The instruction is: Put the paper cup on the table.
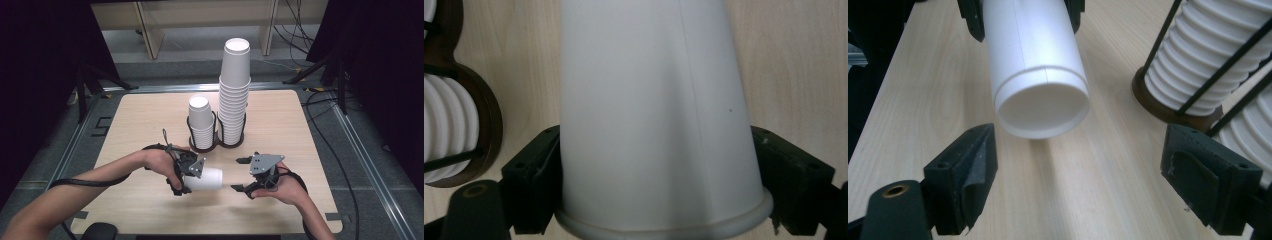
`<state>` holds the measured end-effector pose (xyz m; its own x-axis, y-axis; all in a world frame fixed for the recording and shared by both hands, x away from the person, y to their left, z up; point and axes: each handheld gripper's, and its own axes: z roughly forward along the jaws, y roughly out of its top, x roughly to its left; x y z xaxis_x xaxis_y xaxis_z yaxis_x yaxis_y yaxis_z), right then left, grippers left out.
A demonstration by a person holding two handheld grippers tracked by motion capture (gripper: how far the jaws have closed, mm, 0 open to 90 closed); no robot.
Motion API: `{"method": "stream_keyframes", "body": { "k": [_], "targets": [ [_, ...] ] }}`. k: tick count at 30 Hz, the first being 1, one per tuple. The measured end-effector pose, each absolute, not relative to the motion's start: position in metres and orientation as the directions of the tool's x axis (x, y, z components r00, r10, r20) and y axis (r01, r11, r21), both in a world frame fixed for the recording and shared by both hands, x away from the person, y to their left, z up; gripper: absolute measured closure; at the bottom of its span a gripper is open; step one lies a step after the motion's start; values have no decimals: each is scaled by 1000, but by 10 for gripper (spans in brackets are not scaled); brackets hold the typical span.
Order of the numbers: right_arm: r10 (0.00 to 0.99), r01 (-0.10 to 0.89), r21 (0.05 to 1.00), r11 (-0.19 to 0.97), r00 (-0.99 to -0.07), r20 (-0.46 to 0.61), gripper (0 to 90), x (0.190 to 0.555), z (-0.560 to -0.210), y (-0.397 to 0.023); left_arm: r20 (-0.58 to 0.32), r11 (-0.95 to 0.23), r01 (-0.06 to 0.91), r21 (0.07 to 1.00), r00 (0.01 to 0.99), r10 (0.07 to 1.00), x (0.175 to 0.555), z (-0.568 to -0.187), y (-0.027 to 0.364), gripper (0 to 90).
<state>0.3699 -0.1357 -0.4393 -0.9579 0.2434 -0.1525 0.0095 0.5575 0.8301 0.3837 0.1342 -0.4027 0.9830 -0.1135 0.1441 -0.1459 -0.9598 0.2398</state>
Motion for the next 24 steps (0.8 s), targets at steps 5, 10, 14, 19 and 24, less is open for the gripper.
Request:
{"method": "stream_keyframes", "body": {
  "k": [5, 10, 14, 19, 24],
  "targets": [
    [195, -23, 833, 553, -968, -156, 159, 370, -435, -126, 146, -965, -157, 210, 981, -128, 382, -401, 132, 162],
    [182, -14, 830, 558, -973, -139, 159, 369, -434, -117, 141, -967, -161, 196, 981, -135, 383, -399, 131, 163],
    [161, -44, 829, 558, -974, -160, 158, 371, -433, -111, 142, -968, -168, 185, 980, -143, 385, -399, 131, 163],
    [135, -46, 835, 549, -981, -143, 156, 372, -433, -97, 143, -969, -174, 177, 978, -150, 385, -399, 128, 162],
    [116, -57, 835, 547, -983, -143, 155, 372, -437, -87, 139, -967, -182, 180, 978, -158, 384, -399, 125, 163]
  ]
}}
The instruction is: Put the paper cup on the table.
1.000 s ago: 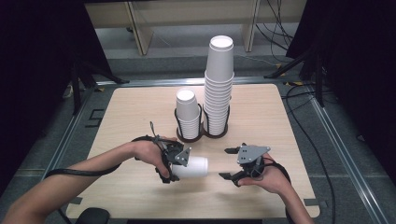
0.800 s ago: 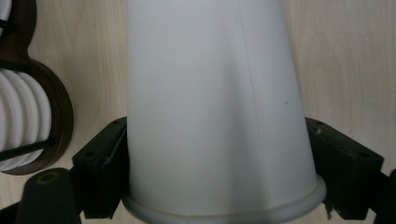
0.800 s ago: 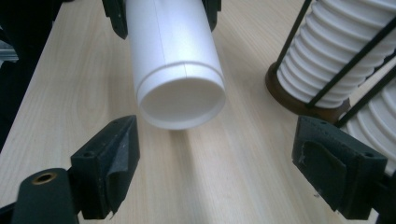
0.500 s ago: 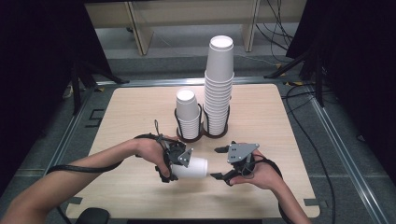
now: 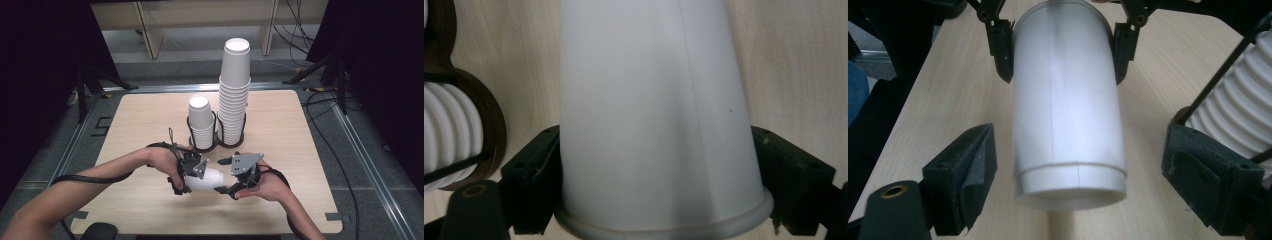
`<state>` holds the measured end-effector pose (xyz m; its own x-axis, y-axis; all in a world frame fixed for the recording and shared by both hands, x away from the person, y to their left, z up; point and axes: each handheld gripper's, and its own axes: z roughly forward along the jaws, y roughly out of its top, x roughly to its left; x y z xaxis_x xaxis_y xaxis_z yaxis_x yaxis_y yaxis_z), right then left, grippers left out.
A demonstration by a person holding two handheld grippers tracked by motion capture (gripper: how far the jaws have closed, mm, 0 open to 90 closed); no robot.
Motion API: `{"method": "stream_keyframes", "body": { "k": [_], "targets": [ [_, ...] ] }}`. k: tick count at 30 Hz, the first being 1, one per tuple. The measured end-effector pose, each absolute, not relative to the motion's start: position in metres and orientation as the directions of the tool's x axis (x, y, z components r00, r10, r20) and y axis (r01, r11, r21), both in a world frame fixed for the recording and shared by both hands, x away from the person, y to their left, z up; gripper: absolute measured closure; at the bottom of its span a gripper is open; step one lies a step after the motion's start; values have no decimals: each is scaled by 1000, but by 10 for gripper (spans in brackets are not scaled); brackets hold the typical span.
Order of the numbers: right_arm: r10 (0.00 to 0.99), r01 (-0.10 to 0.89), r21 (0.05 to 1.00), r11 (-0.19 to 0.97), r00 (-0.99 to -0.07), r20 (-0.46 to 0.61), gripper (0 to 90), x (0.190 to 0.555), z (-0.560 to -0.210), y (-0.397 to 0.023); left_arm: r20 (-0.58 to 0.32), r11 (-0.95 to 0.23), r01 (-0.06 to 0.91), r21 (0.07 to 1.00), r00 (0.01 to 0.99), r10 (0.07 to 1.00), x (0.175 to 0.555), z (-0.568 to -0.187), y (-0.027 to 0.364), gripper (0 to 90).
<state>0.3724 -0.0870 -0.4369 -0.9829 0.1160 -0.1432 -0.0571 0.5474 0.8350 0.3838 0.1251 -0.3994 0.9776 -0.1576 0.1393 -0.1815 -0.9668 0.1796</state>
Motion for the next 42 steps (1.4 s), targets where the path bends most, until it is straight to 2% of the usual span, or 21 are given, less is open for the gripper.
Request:
{"method": "stream_keyframes", "body": {
  "k": [17, 42],
  "targets": [
    [88, -53, 834, 550, -989, -120, 156, 374, -448, -64, 141, -965, -192, 178, 976, -168, 384, -396, 121, 163],
    [88, -40, 830, 557, -990, -107, 185, 373, -454, -59, 124, -962, -209, 178, 974, -188, 384, -394, 118, 163]
  ]
}}
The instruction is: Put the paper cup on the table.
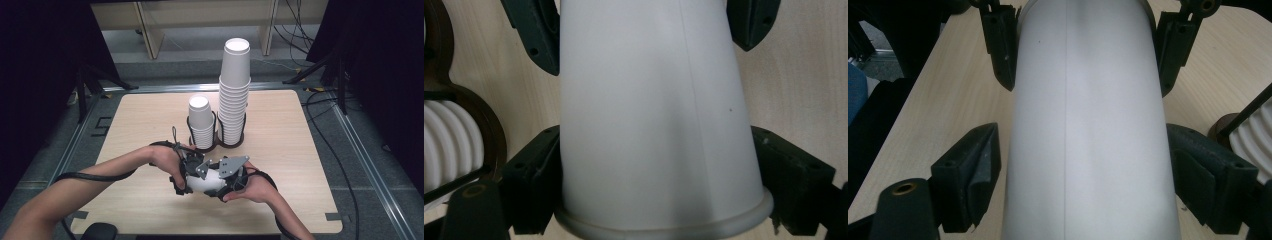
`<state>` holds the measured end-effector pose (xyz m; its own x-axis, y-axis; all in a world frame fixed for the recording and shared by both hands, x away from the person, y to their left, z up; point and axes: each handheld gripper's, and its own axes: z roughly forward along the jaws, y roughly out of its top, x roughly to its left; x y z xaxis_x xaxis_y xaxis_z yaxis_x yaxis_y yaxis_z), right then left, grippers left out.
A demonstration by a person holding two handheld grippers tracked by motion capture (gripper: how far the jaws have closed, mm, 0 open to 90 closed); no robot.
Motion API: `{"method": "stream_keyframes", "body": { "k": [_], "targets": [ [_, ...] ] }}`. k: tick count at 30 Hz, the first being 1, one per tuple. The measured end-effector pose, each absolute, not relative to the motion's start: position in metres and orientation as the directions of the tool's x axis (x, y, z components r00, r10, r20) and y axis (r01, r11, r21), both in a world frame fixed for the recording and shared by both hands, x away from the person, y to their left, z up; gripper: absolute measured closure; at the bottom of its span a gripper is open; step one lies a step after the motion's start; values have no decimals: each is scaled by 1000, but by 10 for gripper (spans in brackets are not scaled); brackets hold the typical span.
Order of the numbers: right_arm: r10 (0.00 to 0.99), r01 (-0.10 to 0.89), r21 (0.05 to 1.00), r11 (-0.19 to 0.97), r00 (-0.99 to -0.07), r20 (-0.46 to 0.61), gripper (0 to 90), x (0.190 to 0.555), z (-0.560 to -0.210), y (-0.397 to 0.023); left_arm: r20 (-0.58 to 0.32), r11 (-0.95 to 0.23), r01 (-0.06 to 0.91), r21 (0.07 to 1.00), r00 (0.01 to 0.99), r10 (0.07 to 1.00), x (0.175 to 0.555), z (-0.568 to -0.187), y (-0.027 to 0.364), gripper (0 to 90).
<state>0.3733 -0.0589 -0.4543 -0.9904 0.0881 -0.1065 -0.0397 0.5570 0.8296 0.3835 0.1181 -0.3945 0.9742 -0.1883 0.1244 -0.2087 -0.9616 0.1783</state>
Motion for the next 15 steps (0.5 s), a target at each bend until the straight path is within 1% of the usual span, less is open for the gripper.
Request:
{"method": "stream_keyframes", "body": {
  "k": [8, 15],
  "targets": [
    [93, -42, 834, 551, -989, -111, 211, 374, -454, -59, 121, -958, -211, 192, 974, -190, 382, -392, 116, 162],
    [92, -48, 831, 554, -989, -119, 226, 374, -455, -59, 124, -958, -219, 186, 972, -198, 382, -392, 115, 163]
  ]
}}
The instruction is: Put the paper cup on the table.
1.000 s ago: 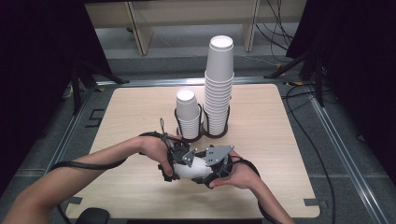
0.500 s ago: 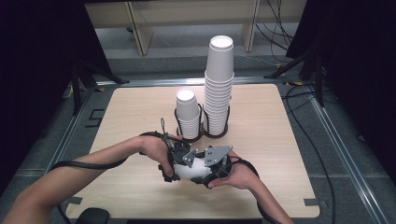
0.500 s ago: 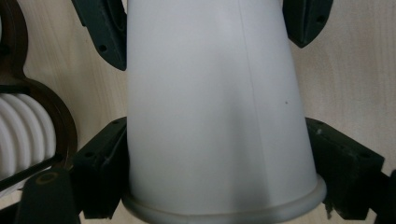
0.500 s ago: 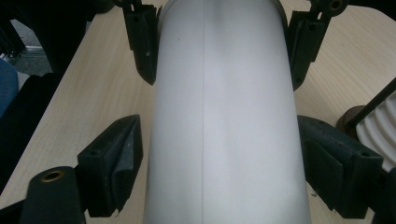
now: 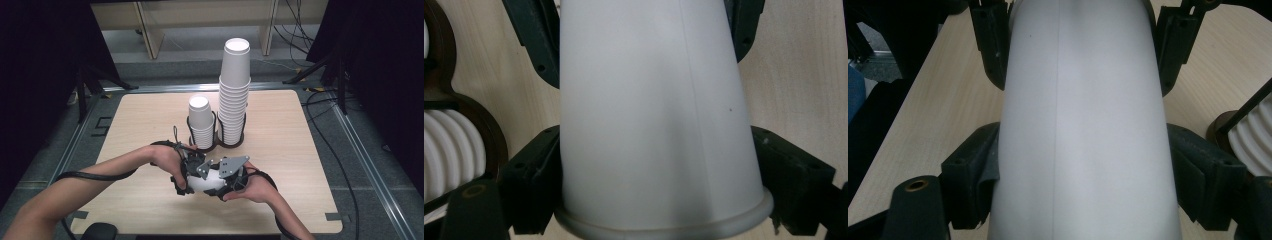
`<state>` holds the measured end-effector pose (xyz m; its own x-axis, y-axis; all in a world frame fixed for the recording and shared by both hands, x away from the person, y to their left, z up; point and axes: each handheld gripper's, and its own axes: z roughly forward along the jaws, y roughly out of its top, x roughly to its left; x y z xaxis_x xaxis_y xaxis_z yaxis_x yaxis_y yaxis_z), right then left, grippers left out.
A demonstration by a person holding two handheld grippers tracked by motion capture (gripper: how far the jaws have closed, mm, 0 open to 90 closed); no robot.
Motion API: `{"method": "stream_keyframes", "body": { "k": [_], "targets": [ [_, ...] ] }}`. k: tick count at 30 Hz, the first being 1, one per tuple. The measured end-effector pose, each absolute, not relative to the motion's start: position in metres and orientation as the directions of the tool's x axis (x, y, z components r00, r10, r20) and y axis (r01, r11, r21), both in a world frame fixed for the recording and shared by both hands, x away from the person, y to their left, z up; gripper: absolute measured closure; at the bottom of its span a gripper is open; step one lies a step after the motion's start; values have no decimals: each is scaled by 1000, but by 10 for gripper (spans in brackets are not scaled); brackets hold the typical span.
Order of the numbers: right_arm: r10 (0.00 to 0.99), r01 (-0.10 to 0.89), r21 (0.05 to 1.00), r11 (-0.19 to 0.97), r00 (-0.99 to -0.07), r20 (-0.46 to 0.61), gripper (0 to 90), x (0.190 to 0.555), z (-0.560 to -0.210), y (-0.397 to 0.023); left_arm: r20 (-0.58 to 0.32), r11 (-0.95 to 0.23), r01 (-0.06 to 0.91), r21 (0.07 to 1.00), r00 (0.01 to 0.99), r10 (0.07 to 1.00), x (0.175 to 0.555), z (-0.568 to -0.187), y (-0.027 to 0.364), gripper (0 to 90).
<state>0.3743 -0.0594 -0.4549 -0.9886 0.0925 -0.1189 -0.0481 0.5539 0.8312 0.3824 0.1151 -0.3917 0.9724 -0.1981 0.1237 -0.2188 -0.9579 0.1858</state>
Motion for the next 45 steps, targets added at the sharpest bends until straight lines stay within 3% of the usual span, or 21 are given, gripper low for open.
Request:
{"method": "stream_keyframes", "body": {
  "k": [35, 38, 41, 45],
  "targets": [
    [75, -46, 832, 553, -992, -105, 244, 369, -459, -62, 104, -949, -218, 227, 974, -200, 377, -396, 118, 155],
    [75, -43, 832, 554, -992, -101, 244, 367, -460, -63, 101, -942, -228, 248, 973, -208, 376, -398, 119, 137],
    [63, -67, 817, 573, -990, -126, 244, 365, -460, -64, 122, -930, -225, 291, 973, -197, 375, -398, 123, 64],
    [90, -46, 811, 583, -989, -121, 243, 362, -464, -70, 159, -908, -185, 375, 978, -134, 377, -391, 131, 6]
  ]
}}
